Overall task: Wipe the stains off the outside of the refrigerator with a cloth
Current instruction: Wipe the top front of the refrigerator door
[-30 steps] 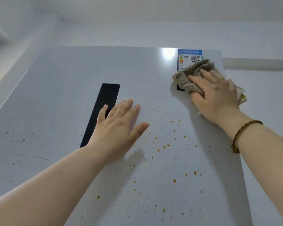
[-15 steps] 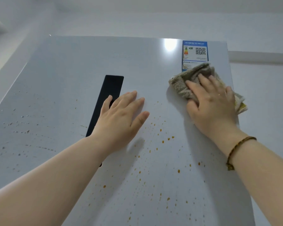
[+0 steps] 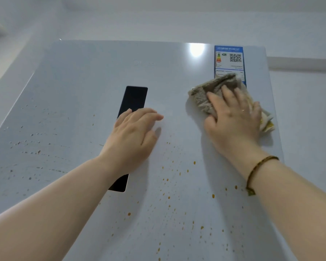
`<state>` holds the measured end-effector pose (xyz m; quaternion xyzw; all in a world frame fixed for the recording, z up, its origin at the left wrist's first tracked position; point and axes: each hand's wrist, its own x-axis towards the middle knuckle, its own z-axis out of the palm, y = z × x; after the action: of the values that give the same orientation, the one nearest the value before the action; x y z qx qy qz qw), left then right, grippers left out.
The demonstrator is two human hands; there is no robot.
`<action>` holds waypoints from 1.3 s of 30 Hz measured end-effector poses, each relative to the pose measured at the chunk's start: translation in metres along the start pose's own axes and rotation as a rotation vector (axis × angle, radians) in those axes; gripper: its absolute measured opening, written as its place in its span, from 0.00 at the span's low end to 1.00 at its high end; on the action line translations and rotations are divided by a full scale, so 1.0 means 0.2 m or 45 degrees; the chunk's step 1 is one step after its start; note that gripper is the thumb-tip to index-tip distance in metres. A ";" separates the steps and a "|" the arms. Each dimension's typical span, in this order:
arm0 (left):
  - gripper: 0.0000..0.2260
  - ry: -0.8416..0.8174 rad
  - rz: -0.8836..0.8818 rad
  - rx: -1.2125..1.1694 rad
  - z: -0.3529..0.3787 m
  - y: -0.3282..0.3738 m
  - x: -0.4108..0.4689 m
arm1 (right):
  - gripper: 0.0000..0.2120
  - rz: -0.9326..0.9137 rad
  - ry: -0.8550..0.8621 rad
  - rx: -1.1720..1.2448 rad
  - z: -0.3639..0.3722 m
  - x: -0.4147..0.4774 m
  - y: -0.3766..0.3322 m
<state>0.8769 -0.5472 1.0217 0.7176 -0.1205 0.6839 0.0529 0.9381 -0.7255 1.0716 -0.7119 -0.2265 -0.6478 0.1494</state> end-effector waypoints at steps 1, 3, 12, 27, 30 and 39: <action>0.26 0.024 -0.017 -0.009 -0.01 -0.02 -0.01 | 0.30 -0.038 0.016 -0.004 0.03 -0.04 -0.04; 0.27 0.051 -0.045 0.004 -0.04 -0.05 -0.02 | 0.29 -0.276 0.135 -0.038 0.09 -0.13 -0.10; 0.36 -0.092 0.059 0.124 -0.05 -0.06 -0.04 | 0.25 -0.717 0.159 -0.076 0.06 -0.17 0.15; 0.38 -0.115 0.034 0.118 -0.02 -0.06 -0.07 | 0.25 -0.771 0.081 -0.111 0.02 -0.43 0.39; 0.32 -0.093 0.031 0.101 -0.02 -0.06 -0.07 | 0.26 -0.239 0.218 0.025 0.01 -0.39 0.34; 0.23 0.072 0.022 -0.021 -0.11 -0.11 -0.10 | 0.23 -0.507 0.292 -0.072 0.17 -0.63 -0.08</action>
<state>0.8613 -0.5185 1.0053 0.6964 -0.1309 0.7034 0.0562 0.9524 -0.7109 0.9422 -0.5787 -0.3258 -0.7473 0.0235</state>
